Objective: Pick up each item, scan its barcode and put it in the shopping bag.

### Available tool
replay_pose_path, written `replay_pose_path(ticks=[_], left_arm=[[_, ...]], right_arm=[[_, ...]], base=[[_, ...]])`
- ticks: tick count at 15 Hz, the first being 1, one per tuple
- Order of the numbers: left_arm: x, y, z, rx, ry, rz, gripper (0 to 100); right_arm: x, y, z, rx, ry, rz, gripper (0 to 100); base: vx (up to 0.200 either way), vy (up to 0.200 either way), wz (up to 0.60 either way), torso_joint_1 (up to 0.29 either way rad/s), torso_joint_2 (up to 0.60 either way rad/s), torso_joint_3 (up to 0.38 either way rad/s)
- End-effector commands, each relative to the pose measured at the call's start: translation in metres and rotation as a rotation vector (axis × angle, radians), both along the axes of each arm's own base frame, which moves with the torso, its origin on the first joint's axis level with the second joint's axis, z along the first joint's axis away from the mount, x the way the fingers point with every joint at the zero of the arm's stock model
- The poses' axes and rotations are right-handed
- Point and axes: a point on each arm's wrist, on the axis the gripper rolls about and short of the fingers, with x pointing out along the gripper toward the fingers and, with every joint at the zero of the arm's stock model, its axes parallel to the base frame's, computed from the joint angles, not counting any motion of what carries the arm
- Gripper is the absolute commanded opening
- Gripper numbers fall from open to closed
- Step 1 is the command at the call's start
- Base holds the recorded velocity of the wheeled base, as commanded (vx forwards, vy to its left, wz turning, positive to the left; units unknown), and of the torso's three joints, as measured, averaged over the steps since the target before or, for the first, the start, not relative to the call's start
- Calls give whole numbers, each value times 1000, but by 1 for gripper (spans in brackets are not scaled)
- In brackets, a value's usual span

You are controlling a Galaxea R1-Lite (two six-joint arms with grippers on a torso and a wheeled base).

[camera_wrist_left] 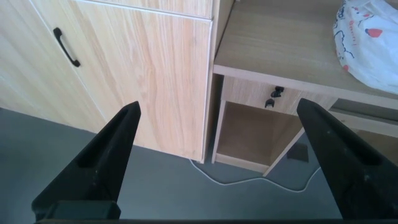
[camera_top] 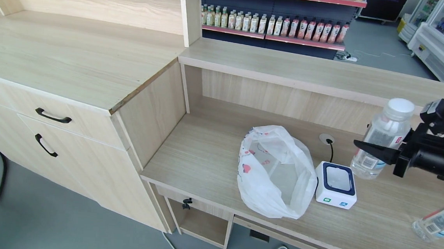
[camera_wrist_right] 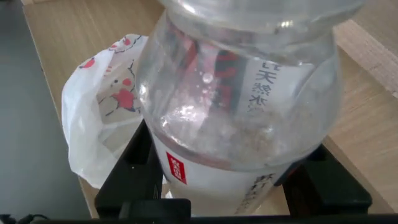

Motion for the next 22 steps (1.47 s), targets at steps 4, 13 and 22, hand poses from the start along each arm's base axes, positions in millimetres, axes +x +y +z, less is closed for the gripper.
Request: replay_pose_path(ticks=[4, 13, 22], left_arm=[[0, 0, 0, 0, -1, -1, 100], [0, 0, 0, 0, -1, 2, 100], [0, 0, 0, -2, -1, 0, 100]], right_arm=[[-29, -3, 19, 50, 83, -107, 0], [-34, -2, 27, 133, 113, -173, 0], [-25, -3, 33, 227, 128, -193, 0]], base=[[0, 0, 0, 0, 0, 0], [0, 0, 0, 0, 0, 0], [0, 0, 267, 2, 1, 2]])
